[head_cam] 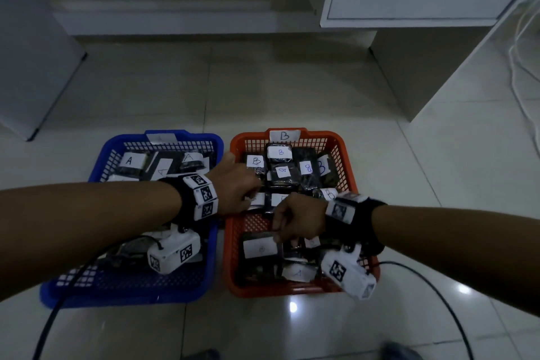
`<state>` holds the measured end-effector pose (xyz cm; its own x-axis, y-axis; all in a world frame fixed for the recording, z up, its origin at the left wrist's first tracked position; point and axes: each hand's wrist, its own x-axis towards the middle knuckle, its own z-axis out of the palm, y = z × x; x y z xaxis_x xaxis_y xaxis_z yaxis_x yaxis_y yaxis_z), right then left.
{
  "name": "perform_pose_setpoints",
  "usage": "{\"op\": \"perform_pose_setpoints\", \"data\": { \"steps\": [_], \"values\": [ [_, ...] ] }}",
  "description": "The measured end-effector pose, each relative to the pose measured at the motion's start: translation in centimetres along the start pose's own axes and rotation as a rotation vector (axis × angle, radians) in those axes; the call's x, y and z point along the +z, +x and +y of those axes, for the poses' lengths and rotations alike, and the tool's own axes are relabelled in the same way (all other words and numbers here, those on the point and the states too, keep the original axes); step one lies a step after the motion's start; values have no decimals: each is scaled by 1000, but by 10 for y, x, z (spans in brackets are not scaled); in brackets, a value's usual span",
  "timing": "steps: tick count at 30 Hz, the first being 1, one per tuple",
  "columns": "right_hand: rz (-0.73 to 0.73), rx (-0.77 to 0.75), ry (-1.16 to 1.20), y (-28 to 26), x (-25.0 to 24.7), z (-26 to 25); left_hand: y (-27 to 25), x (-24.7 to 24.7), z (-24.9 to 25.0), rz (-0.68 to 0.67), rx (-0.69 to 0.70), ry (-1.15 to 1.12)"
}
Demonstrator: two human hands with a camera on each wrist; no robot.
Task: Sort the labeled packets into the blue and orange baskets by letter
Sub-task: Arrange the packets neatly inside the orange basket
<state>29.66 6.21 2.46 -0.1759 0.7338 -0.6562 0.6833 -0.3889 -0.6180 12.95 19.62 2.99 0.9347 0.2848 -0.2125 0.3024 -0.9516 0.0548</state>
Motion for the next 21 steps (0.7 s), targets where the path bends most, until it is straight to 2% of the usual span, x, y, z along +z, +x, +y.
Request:
{"op": "perform_pose_setpoints", "data": {
  "steps": [2, 6, 12, 15, 19, 21],
  "values": [
    [11, 33, 29, -1, -23, 1, -2, 0, -1, -20, 1, -74],
    [213, 45, -29, -6, -58, 3, -4, -8, 10, -106, -18, -166],
    [378, 117, -244, -3, -60, 3, 3, 4, 23, -25, -69, -42],
    [439, 53, -228, -4, -61, 2, 10, 9, 29, -6, -71, 29],
    [566, -12, -250, -15, -80, 2, 14, 10, 32, -3, -108, -30],
    [479, 40, -364, -23, -91, 9, 17, 11, 33, -15, -123, -86]
  ]
}}
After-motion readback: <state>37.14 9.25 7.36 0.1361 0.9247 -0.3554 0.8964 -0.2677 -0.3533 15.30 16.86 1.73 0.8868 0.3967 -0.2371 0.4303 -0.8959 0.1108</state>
